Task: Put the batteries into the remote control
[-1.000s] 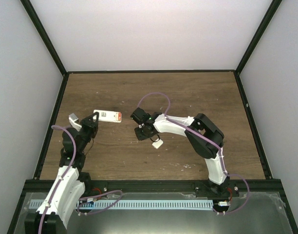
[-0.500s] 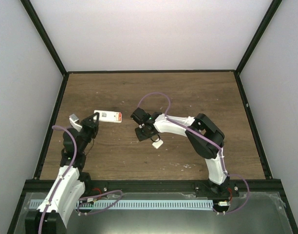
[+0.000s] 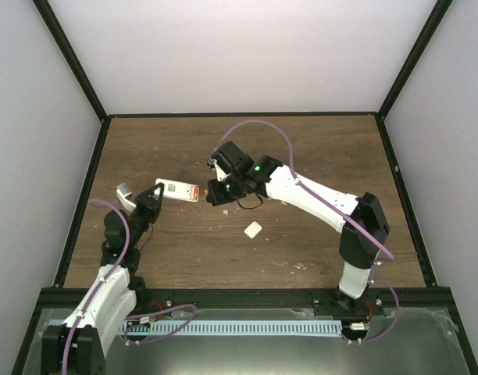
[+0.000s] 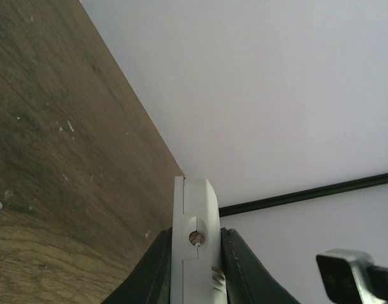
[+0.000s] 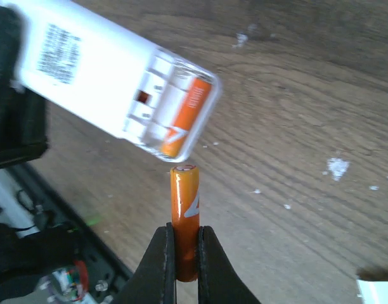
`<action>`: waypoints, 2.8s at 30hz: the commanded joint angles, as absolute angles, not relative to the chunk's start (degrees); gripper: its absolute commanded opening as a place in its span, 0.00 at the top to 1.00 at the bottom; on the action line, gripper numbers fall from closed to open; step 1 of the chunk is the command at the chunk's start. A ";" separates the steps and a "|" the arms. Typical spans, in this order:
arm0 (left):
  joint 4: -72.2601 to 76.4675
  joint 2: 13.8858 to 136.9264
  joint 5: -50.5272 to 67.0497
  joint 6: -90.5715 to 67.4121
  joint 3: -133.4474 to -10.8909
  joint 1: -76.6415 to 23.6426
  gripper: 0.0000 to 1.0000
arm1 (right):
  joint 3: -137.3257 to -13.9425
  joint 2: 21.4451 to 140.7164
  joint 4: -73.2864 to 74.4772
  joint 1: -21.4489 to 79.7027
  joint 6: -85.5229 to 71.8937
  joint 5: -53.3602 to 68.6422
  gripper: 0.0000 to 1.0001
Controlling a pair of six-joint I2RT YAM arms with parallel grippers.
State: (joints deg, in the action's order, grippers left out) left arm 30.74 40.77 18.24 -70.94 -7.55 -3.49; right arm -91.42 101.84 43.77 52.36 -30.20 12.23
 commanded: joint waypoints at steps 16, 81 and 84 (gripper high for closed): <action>34.17 41.13 16.44 -63.05 -8.33 -9.67 1.00 | -101.96 105.87 52.33 49.64 -34.76 25.68 0.99; 41.57 54.37 21.87 -61.95 -11.44 -11.42 1.00 | -112.24 121.20 65.50 46.74 -36.56 24.46 0.99; 41.50 54.56 21.84 -62.02 -11.72 -11.40 1.00 | -112.27 121.33 65.29 46.76 -36.82 24.69 0.99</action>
State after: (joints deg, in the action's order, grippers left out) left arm 37.45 54.92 21.08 -61.95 -9.65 -11.20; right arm -110.13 120.18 63.51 47.00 -36.07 25.52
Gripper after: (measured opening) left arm 0.162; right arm 0.011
